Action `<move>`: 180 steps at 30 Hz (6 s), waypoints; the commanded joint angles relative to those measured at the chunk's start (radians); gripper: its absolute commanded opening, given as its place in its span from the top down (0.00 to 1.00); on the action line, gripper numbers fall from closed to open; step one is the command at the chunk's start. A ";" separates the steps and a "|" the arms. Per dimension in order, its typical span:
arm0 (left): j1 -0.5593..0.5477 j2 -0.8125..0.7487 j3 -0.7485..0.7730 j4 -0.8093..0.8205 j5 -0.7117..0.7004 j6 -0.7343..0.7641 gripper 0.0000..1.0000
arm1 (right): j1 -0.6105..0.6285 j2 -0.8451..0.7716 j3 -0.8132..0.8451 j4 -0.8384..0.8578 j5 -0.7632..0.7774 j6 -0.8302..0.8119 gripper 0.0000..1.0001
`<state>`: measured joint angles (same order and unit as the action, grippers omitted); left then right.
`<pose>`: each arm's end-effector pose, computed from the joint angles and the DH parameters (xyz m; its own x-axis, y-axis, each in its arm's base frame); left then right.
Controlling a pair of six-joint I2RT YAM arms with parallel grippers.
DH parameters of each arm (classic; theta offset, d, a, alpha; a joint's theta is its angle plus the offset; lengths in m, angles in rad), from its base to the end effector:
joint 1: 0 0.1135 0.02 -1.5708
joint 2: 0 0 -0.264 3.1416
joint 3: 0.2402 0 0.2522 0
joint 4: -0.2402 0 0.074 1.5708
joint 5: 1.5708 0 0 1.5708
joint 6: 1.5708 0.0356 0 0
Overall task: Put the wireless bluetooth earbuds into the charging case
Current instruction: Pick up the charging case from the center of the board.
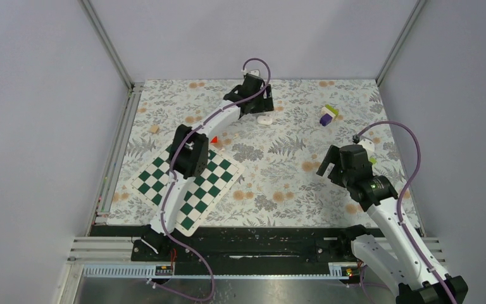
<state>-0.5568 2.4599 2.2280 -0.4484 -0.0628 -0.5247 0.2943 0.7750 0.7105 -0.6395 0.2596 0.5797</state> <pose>0.4786 -0.2953 0.2130 -0.7056 -0.1497 -0.6926 0.1531 0.9221 -0.3553 0.1580 0.0383 0.2721 -0.5692 0.3807 -0.7287 0.2614 0.9242 0.2785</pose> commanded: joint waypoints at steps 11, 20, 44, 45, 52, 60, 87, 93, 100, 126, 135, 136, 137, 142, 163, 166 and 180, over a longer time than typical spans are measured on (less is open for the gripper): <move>-0.006 0.081 0.053 0.105 0.130 -0.164 0.20 | -0.003 0.006 0.019 -0.008 -0.008 0.023 0.04; -0.076 -0.054 -0.233 0.262 0.257 -0.231 0.22 | -0.003 0.031 0.014 0.017 -0.023 0.025 0.04; -0.088 -0.150 -0.260 0.367 0.112 0.001 0.21 | -0.003 0.011 -0.012 0.034 -0.036 0.047 0.04; -0.088 -0.124 -0.216 0.342 0.077 -0.010 0.22 | -0.003 0.015 -0.007 0.030 -0.040 0.049 0.05; -0.091 0.002 -0.089 0.393 -0.169 -0.035 0.37 | -0.003 0.011 -0.001 0.003 -0.055 0.053 0.05; -0.081 0.087 0.085 0.195 -0.213 -0.119 0.37 | -0.003 0.031 -0.003 0.003 -0.069 0.055 0.05; -0.017 0.165 0.045 0.075 -0.133 -0.596 0.45 | -0.003 -0.007 -0.027 0.039 -0.106 0.117 0.05; -0.015 0.176 0.061 0.055 -0.116 -0.641 0.49 | -0.002 0.008 -0.017 0.036 -0.107 0.111 0.05; -0.018 0.149 0.011 0.062 -0.066 -0.661 0.55 | -0.003 0.017 -0.014 0.044 -0.111 0.111 0.05; -0.016 0.124 -0.033 0.070 -0.064 -0.646 0.82 | -0.002 0.011 -0.025 0.044 -0.115 0.111 0.06; -0.017 0.104 -0.063 0.066 -0.058 -0.638 0.89 | -0.003 0.011 -0.023 0.039 -0.111 0.110 0.06; -0.016 0.093 -0.075 0.067 -0.060 -0.632 0.90 | -0.003 0.012 -0.022 0.039 -0.115 0.109 0.06; -0.017 0.079 -0.090 0.066 -0.063 -0.623 0.90 | -0.003 0.013 -0.022 0.039 -0.114 0.110 0.06; -0.018 -0.039 -0.225 0.122 -0.078 -0.543 0.89 | -0.002 0.014 -0.018 0.040 -0.118 0.106 0.06; -0.039 -0.255 -0.359 0.023 -0.100 -0.183 0.47 | -0.003 0.053 -0.005 0.088 -0.177 0.126 0.07; -0.041 -0.163 -0.212 -0.048 -0.081 -0.069 0.39 | -0.002 0.032 0.001 0.067 -0.166 0.127 0.07; -0.045 0.007 0.122 -0.227 0.043 0.271 0.30 | -0.002 0.062 -0.003 0.090 -0.192 0.143 0.08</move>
<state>-0.6033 2.4458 2.2684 -0.6579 -0.0326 -0.2733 0.2943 0.8314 0.6777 -0.5694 0.0837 0.7082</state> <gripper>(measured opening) 0.710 0.926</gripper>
